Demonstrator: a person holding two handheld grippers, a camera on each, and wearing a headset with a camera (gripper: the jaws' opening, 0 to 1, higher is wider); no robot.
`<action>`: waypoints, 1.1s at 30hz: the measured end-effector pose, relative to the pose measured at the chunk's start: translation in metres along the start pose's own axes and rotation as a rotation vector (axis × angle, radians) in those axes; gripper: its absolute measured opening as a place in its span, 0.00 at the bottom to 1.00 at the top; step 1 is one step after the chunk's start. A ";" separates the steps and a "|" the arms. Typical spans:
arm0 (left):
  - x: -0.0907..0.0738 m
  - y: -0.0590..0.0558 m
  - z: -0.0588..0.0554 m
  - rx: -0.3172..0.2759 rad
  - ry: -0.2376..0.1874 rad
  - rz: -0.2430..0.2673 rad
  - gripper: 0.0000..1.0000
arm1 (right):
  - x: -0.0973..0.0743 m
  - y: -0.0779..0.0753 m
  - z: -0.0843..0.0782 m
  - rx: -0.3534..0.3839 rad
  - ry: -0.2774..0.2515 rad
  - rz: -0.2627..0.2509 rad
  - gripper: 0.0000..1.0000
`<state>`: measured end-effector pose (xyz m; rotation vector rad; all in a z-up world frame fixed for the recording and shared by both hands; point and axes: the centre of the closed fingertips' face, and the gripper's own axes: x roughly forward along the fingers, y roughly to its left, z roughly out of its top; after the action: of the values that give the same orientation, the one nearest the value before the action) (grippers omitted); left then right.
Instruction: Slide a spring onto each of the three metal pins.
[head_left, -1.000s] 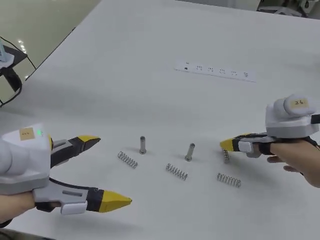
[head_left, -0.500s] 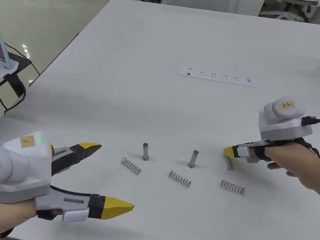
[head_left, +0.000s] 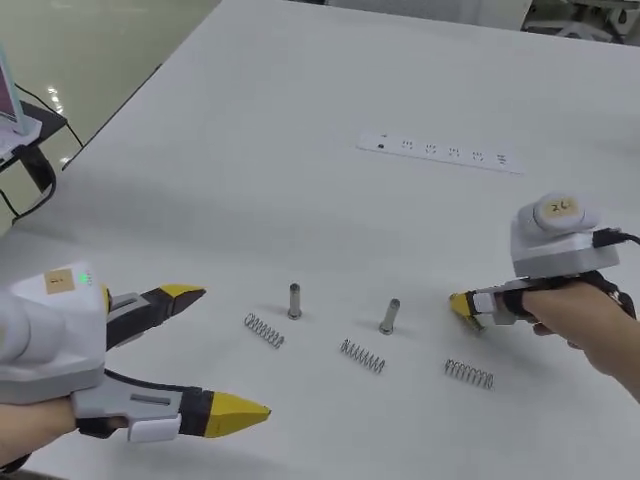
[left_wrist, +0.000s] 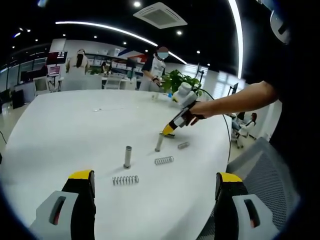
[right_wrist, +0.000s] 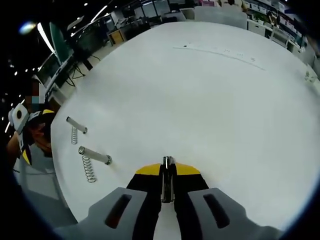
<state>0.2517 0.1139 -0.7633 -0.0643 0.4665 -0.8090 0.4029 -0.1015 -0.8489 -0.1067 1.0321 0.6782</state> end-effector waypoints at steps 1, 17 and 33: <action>0.000 -0.001 0.000 0.001 0.002 -0.001 0.98 | -0.002 0.001 0.000 -0.006 -0.010 0.005 0.05; 0.003 -0.001 -0.002 -0.001 0.001 0.003 0.97 | -0.033 0.014 -0.002 -0.067 -0.119 0.023 0.05; 0.005 -0.009 0.000 0.014 0.008 -0.008 0.98 | -0.045 0.017 -0.006 -0.136 -0.207 -0.004 0.05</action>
<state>0.2482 0.1044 -0.7632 -0.0500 0.4678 -0.8207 0.3737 -0.1117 -0.8110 -0.1539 0.7868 0.7397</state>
